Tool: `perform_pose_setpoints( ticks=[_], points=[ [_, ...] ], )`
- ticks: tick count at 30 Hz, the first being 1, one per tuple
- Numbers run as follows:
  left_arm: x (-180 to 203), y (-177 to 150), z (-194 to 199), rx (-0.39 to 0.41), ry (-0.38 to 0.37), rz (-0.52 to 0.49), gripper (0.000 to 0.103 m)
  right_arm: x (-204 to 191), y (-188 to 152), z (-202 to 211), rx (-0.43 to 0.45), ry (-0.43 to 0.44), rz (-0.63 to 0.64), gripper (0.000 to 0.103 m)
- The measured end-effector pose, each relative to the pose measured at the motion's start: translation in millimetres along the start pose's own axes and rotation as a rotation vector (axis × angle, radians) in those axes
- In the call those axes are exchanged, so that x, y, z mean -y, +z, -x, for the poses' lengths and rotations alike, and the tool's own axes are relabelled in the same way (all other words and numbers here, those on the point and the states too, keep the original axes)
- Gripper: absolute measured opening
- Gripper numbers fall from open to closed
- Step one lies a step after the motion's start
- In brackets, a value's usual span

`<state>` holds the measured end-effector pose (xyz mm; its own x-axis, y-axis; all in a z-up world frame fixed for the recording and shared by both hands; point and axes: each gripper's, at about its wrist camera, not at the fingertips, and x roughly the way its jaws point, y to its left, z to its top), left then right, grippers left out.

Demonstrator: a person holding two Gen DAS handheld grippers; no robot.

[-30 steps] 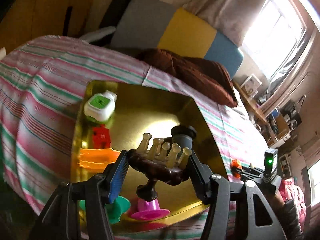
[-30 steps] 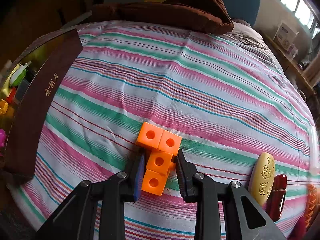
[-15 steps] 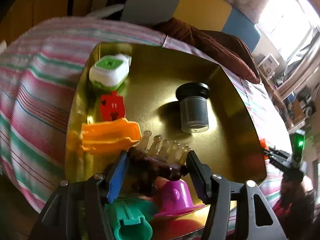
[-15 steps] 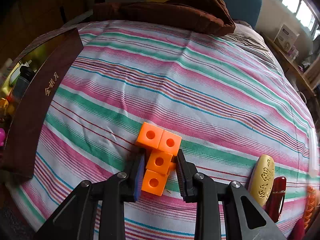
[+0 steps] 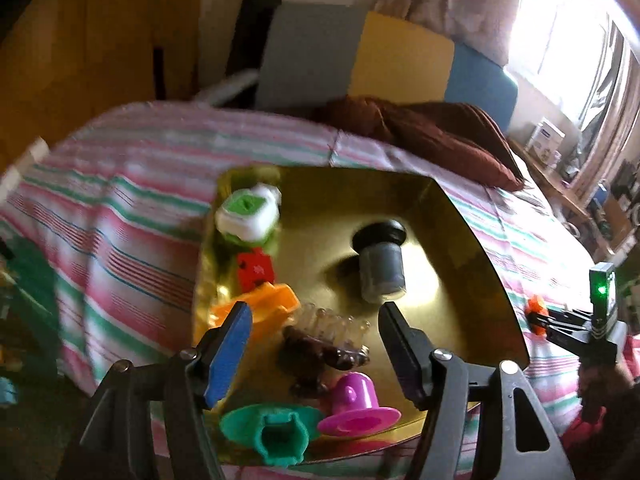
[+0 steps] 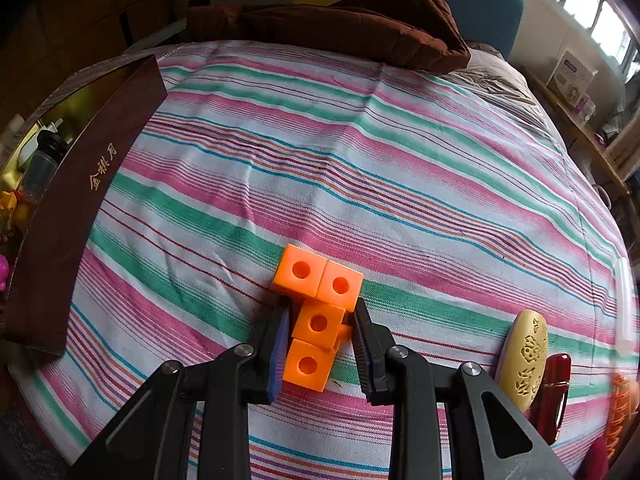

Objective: Organize rigid objects
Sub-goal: 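Lower the brown clip into the gold tray and open the left gripper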

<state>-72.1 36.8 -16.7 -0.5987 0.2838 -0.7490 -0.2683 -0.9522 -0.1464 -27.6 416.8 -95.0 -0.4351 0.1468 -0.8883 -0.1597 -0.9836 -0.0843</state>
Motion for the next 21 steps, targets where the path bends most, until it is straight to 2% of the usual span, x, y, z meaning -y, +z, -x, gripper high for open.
perform_pose_setpoints(
  ticks=[3,9,21],
  points=[
    [4,-4,16,0.052,0.049,-0.027,0.066,0,0,0,0.0,0.0,0.0,0.03],
    [7,-15,37,0.11,0.098,-0.055,0.066,2,0,0,0.0,0.01,-0.011,0.031],
    [5,-24,42,0.105,0.129,-0.055,0.066,-1,-1,0,0.009,-0.007,0.007,0.03]
  ],
)
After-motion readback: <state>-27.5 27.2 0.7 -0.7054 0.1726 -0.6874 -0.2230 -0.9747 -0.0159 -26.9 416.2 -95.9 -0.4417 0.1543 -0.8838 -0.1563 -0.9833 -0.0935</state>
